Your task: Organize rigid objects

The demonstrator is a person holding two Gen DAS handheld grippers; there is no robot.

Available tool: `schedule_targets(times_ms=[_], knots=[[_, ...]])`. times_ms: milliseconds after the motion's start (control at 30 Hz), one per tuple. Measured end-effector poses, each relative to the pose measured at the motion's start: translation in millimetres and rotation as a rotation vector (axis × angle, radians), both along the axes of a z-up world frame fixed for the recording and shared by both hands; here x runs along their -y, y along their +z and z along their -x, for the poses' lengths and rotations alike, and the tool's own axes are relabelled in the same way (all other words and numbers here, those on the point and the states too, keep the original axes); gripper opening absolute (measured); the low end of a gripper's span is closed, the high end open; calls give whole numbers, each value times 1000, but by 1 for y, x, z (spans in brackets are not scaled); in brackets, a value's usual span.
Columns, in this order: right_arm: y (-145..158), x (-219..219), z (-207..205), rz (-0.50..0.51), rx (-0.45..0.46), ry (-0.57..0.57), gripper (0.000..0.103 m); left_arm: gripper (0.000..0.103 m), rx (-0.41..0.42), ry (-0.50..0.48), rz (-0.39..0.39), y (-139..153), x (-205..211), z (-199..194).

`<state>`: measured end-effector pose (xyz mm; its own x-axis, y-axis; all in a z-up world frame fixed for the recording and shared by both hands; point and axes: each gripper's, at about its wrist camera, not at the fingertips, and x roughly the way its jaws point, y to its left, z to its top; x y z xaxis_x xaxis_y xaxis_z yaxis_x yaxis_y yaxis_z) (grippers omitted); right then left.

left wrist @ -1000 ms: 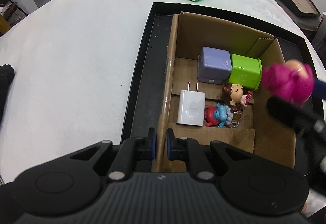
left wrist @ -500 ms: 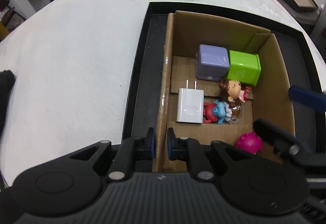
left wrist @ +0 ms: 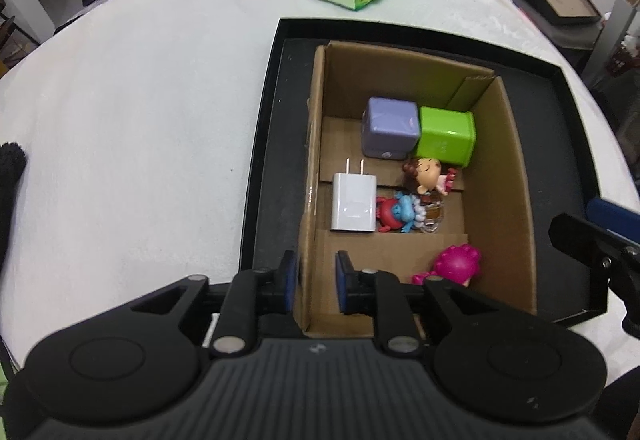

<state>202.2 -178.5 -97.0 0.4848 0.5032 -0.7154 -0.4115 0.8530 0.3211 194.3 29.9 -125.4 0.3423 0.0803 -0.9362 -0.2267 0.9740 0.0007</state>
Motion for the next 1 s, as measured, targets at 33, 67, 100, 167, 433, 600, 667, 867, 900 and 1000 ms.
schedule_targets(times_ms=[33,67,100,167,433,600,667,867,900,1000], knots=[[2,3,3,-8,-11,-23,70,28,10,-4,-2,4,0,1],[4,5,5,-9,-15,-42,74,30,21,-8,-5,8,1,3],[7,6,8,-9,-15,-61,76,35,31,-10,-2,12,1,4],[14,10,14,-17,-12,-102,85,41,48,-16,15,20,1,7],[37,26,37,-2,-7,-267,103,57,102,-91,28,50,10,23],[49,32,54,26,14,-324,103,65,139,-132,33,68,17,38],[55,34,59,38,19,-345,103,68,154,-140,50,76,17,45],[73,37,78,57,53,-386,103,81,192,-169,62,96,21,68],[76,36,80,58,58,-388,103,87,196,-170,64,99,22,71],[85,34,88,73,68,-382,103,95,217,-184,46,109,25,80]])
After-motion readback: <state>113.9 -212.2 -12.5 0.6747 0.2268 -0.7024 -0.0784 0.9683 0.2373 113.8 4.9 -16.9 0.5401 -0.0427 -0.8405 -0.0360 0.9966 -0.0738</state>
